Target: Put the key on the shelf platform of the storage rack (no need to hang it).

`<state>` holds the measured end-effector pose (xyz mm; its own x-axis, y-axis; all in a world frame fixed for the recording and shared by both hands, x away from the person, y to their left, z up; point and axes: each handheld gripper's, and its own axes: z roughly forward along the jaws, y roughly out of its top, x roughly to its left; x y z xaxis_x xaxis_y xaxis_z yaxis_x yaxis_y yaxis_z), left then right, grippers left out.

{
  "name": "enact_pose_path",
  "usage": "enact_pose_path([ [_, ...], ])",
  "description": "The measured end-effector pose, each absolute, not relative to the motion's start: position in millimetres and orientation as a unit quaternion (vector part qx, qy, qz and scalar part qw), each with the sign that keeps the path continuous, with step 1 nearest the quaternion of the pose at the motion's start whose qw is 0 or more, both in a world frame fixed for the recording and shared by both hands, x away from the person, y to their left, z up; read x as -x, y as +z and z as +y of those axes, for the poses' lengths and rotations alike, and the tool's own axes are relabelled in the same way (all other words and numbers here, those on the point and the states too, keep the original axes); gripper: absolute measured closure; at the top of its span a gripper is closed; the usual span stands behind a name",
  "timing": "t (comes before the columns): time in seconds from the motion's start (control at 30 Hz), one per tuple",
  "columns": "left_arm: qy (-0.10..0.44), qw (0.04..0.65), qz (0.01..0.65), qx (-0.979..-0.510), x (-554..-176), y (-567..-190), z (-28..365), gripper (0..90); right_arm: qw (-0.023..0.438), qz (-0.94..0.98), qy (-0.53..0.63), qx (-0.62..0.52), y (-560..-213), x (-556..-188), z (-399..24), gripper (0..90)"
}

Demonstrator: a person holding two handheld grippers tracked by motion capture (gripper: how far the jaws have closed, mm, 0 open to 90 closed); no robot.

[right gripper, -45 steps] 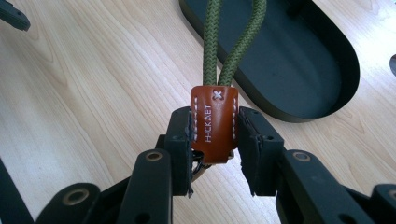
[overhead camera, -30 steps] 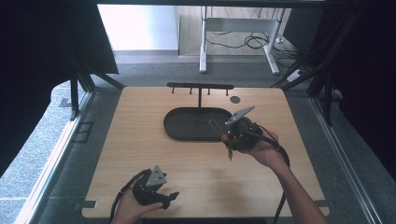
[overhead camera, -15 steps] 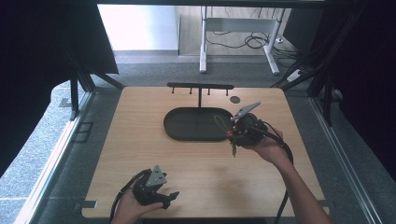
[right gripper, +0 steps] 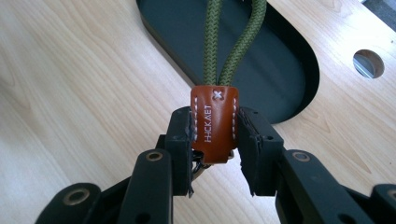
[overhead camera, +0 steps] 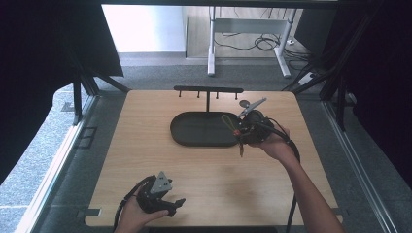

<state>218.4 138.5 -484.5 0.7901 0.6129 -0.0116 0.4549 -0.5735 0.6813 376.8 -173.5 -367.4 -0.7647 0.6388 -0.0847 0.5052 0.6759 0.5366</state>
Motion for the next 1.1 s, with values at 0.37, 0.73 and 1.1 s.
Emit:
enact_pose_path([
  [0.37, 0.115, 0.351, 0.306, -0.878, -218.7, -483.4, 142.0, 22.7, 0.132, 0.904, 0.241, -0.327, -367.7, -402.7, -162.4, 67.2],
  [0.73, 0.115, 0.35, 0.307, -0.877, -218.8, -483.4, 143.1, 22.8, 0.123, 0.903, 0.232, -0.34, -376.8, -428.6, -155.1, 67.2],
  [1.1, 0.115, 0.352, 0.307, -0.877, -218.4, -482.9, 142.7, 22.7, 0.114, 0.895, 0.23, -0.365, -389.6, -456.7, -152.6, 67.2],
])
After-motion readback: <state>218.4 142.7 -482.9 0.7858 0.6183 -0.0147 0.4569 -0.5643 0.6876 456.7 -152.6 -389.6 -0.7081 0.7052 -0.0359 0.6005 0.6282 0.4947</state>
